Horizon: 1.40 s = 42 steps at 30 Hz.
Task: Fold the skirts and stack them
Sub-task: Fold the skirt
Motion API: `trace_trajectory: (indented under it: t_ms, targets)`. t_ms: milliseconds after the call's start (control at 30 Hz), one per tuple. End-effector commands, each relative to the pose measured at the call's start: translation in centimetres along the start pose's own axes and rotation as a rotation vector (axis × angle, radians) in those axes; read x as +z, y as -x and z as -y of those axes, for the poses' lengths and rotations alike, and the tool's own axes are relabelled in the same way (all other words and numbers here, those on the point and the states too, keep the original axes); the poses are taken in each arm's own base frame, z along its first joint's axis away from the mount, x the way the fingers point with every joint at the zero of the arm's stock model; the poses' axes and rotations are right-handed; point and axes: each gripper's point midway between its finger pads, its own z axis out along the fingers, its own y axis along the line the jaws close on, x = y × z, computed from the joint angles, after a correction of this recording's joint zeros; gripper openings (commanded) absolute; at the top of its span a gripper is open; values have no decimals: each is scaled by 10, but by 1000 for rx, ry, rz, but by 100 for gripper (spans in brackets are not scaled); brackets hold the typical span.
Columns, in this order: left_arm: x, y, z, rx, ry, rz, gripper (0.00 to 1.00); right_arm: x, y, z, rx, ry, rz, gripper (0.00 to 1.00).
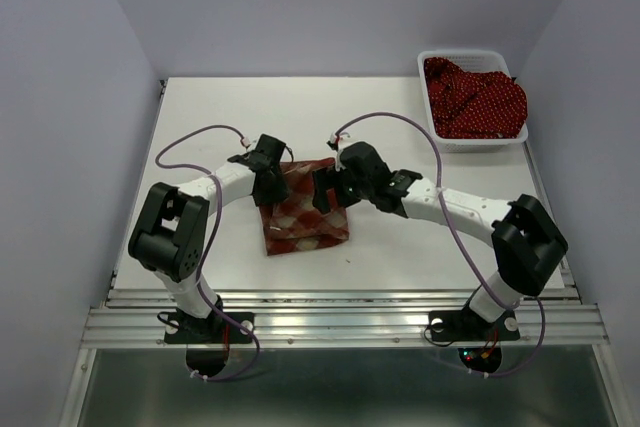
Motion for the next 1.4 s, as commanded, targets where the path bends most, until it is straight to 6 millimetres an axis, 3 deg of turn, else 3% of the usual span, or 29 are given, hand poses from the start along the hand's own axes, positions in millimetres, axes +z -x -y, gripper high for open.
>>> trace_trajectory:
  t_ms: [0,33,200,267,333,367,433,467,533,667,733,833,933,1000,1033,1067,1200,1233,1267,1333,1367]
  targets:
    - [-15,16,-11,-19,68,45,59,7,28,-22,19,113,25,100]
    - [-22,21,-15,-28,92,62,68,7,35,-24,15,134,32,100]
    - [-53,40,-17,-83,113,125,85,19,51,-30,-14,186,34,100]
    - [-66,40,-22,-116,116,141,99,32,51,-20,-29,196,11,100]
    - [-71,32,-29,-130,124,138,99,38,57,-25,-64,250,0,100]
    - [-80,31,-31,-155,112,148,99,48,45,-25,-75,268,-46,100]
    - [-89,23,-37,-175,100,157,99,56,49,-28,-146,293,-55,100]
    - [-92,20,-39,-191,93,157,99,69,35,-22,-154,283,-105,100]
    - [-100,16,-43,-201,77,171,99,79,40,-19,-189,264,-104,100]
    - [-109,16,-34,-184,-16,197,99,113,34,4,-190,175,-135,100]
    - [-110,11,-29,-173,-63,187,99,132,43,24,-114,97,-125,100]
    - [-110,10,-25,-180,-91,187,99,144,49,62,58,-14,-131,100]
    - [-109,8,-24,-177,-102,181,99,141,34,104,191,-102,-155,100]
    - [-110,8,-18,-167,-137,178,99,130,33,121,266,-148,-132,100]
    - [-109,6,-17,-162,-149,173,99,124,6,132,305,-184,-175,100]
    - [-108,6,-12,-160,-174,171,99,111,16,138,354,-193,-130,100]
    - [-104,5,0,-153,-232,159,99,72,-18,134,469,-229,-144,100]
    - [-103,4,3,-147,-242,152,99,65,-16,126,528,-198,-113,100]
    - [-103,4,9,-139,-271,150,99,45,-33,112,567,-135,-127,100]
    - [-101,-1,15,-125,-308,131,99,29,-54,95,637,-77,-113,100]
    - [-101,-2,18,-117,-324,126,99,21,-39,83,636,-40,-75,100]
